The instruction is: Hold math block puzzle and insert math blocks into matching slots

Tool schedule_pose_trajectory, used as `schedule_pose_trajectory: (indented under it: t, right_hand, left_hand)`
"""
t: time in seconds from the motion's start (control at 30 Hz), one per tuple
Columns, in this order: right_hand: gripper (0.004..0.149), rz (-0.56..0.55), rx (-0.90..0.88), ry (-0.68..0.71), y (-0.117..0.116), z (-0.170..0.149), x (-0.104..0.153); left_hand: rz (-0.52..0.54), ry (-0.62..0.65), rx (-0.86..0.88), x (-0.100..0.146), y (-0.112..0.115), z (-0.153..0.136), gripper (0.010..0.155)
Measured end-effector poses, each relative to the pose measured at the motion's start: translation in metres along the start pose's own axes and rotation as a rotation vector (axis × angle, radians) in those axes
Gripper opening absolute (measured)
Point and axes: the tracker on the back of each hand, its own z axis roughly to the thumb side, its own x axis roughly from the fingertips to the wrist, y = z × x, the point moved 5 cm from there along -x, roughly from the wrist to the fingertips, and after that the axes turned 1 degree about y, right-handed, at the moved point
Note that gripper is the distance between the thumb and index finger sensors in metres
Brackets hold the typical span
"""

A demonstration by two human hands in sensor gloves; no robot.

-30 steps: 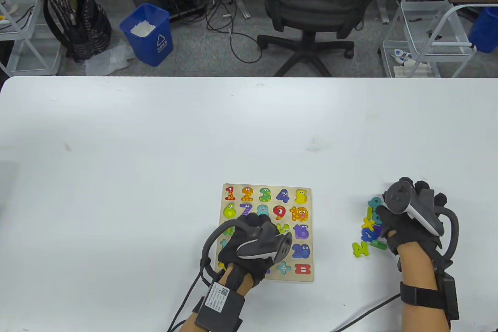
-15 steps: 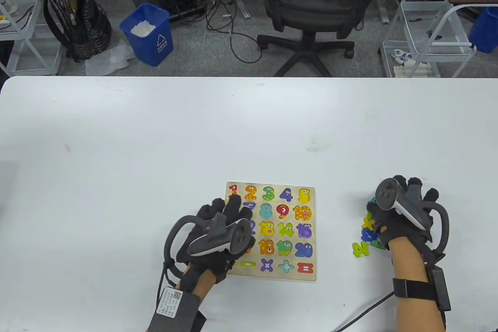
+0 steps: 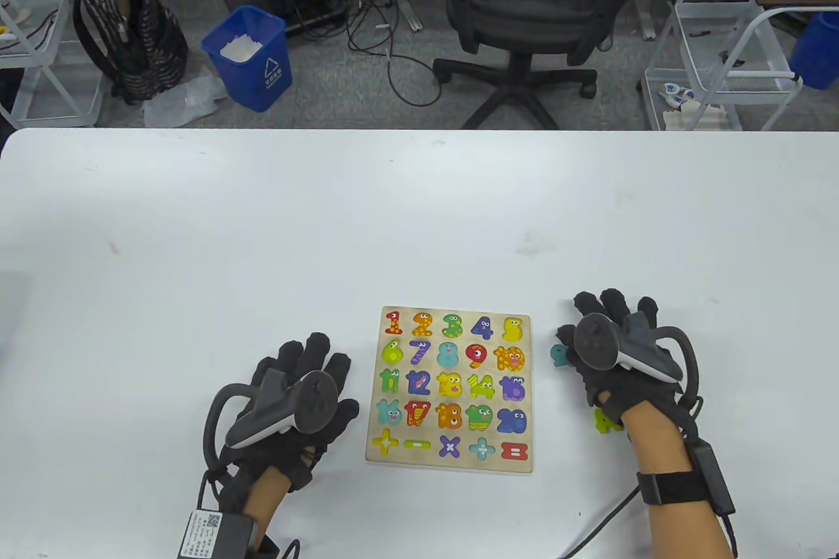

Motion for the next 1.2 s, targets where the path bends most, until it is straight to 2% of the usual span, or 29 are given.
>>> schedule_pose_trajectory:
  t: [0.07,0.13,0.2,0.4,0.6,0.73,0.83,1.03,1.2]
  right_hand:
    - [0.069,0.012,0.008,0.001,-0.003,0.005,-0.001]
    - [0.073,0.064,0.062,0.013,-0.011,0.012,-0.005]
    - [0.068,0.110,0.172,-0.010,-0.017,0.015,-0.008]
    - [0.060,0.049,0.135,0.019,-0.013,0.019,-0.006]
    - [0.058,0.005,0.211,0.060,-0.010,0.032,-0.002]
    - [0.056,-0.001,0.232,0.081,-0.012,0.040,0.000]
    - [0.054,0.011,0.239,0.082,-0.011,0.043,0.000]
    - [0.052,0.022,0.162,0.070,-0.010,0.037,0.001]
    - [0.047,-0.018,0.189,0.022,-0.006,0.028,-0.001]
  left_hand:
    - [-0.002,-0.002,-0.005,-0.003,0.003,-0.003,0.072]
    - [-0.014,-0.001,-0.004,-0.005,0.007,-0.005,0.072]
    - [-0.018,-0.002,-0.004,-0.006,0.008,-0.007,0.072]
    - [-0.020,-0.008,-0.030,-0.009,0.012,-0.012,0.072]
    - [-0.022,-0.009,-0.039,-0.009,0.012,-0.015,0.072]
    - [-0.020,-0.008,-0.012,-0.011,0.010,-0.018,0.072]
    - [-0.003,-0.050,-0.067,-0.009,0.005,-0.018,0.072]
    - [-0.012,-0.030,-0.060,-0.008,0.007,-0.012,0.072]
    - [-0.020,-0.016,-0.022,-0.008,0.007,-0.015,0.073]
